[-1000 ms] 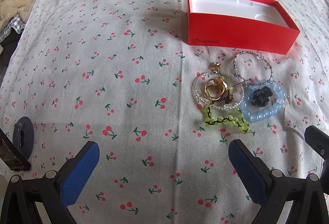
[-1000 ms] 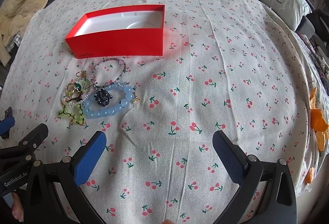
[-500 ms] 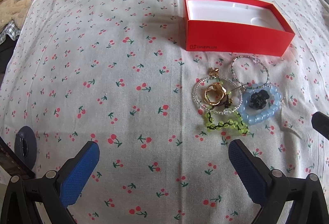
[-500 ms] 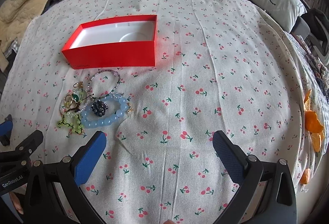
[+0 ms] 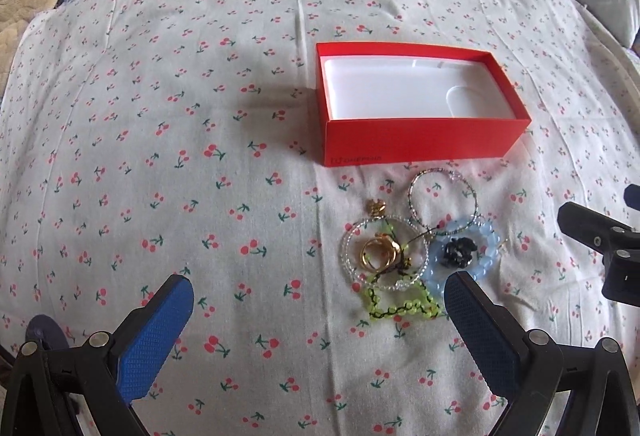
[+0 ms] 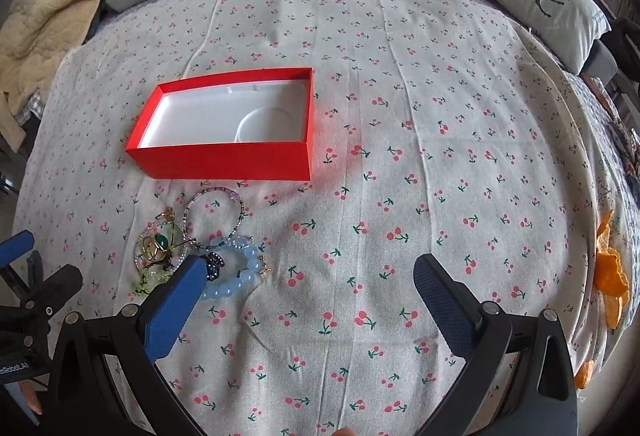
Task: Organize jewelry
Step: 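Move the right tool toward the thin green-and-purple beaded bracelet while the left tool approaches the pile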
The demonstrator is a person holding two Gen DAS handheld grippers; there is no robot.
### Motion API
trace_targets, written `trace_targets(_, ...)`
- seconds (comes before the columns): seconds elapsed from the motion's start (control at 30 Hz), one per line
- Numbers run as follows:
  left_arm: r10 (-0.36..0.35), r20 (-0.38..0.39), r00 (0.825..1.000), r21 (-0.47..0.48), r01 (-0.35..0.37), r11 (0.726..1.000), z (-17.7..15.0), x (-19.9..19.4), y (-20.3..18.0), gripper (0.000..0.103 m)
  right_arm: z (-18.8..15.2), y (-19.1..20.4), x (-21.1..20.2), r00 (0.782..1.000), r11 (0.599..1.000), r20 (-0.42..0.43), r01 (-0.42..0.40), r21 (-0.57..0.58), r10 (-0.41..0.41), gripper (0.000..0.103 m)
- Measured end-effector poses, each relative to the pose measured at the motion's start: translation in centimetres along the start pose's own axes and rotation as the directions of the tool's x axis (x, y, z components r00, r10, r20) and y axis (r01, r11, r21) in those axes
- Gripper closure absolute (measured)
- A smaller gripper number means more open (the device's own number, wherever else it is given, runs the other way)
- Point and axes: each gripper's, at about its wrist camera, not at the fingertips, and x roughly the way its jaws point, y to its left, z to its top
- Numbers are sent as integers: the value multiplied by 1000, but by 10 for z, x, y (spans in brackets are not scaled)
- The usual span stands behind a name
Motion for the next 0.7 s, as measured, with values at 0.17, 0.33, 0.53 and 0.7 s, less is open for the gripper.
trace_targets(0.17,-60,38,997,4,60,998,-8,20,5,0,1,-1,30,993,995,-51,-100,29,102,0)
trace_targets(0.33,-16,-25,1000,19,17,1000,-11,37,15,0,10,7,51,983,986,-73,-166,30,168,0)
trace_targets(0.53,28,-34,999,16,-27,1000,-10,41,24,0,24,30,71,973,976,-83,-214,34,216,2)
trace_targets(0.7,42,-44,998,25,-41,999,-11,44,26,0,32,53,94,972,979,-115,-204,25,206,9)
